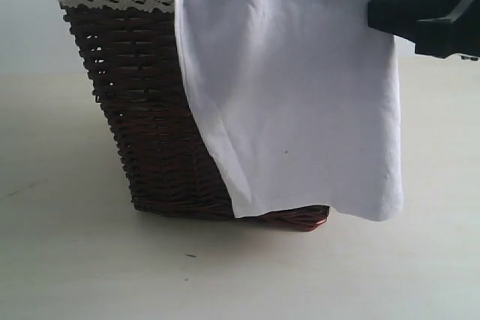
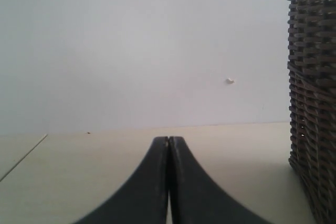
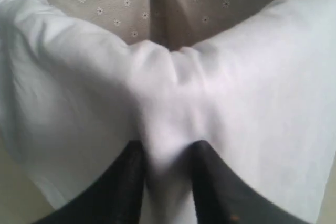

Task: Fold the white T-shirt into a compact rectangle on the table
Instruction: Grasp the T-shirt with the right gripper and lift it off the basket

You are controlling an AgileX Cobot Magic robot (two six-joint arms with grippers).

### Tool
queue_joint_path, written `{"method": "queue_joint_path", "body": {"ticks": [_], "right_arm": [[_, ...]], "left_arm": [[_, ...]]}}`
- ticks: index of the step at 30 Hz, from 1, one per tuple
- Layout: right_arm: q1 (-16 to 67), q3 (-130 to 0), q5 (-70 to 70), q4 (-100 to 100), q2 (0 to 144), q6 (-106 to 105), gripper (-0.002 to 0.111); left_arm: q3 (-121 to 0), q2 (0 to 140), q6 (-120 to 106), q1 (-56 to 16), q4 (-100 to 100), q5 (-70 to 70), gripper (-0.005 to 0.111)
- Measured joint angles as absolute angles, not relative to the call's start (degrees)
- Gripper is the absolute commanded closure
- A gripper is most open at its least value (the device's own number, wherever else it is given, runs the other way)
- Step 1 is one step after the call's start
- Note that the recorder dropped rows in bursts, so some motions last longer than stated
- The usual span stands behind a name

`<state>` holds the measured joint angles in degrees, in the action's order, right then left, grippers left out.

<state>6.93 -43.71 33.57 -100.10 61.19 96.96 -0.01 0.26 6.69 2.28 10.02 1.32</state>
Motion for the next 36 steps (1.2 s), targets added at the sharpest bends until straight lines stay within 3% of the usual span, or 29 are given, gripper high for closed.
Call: {"method": "queue_joint_path", "body": {"ticks": [1,9,15,25,36], "right_arm": [[6.93,-43.71,33.31,-100.1,61.45,96.79,0.108],[6.93,-46.49,33.06,-100.06,63.12,92.67,0.108],[6.93,-62.72,32.2,-101.79,62.03,98.97,0.108],[6.93,-88.27,31.8,-102.26,63.68,107.79,0.108],[6.93,-122.07,36.41,-101.31,70.54,120.67,0.108]], "left_arm": [[-0.01,0.26,6.82,2.28,10.02,1.04,0.106],[-0.01,0.26,17.88,2.28,10.02,-6.13,0.106],[-0.01,0.26,36.71,2.17,12.18,-12.25,0.107],[-0.01,5.15,64.23,1.8,40.26,-25.49,0.107],[-0.01,17.87,66.66,1.68,49.39,-32.44,0.107]]}}
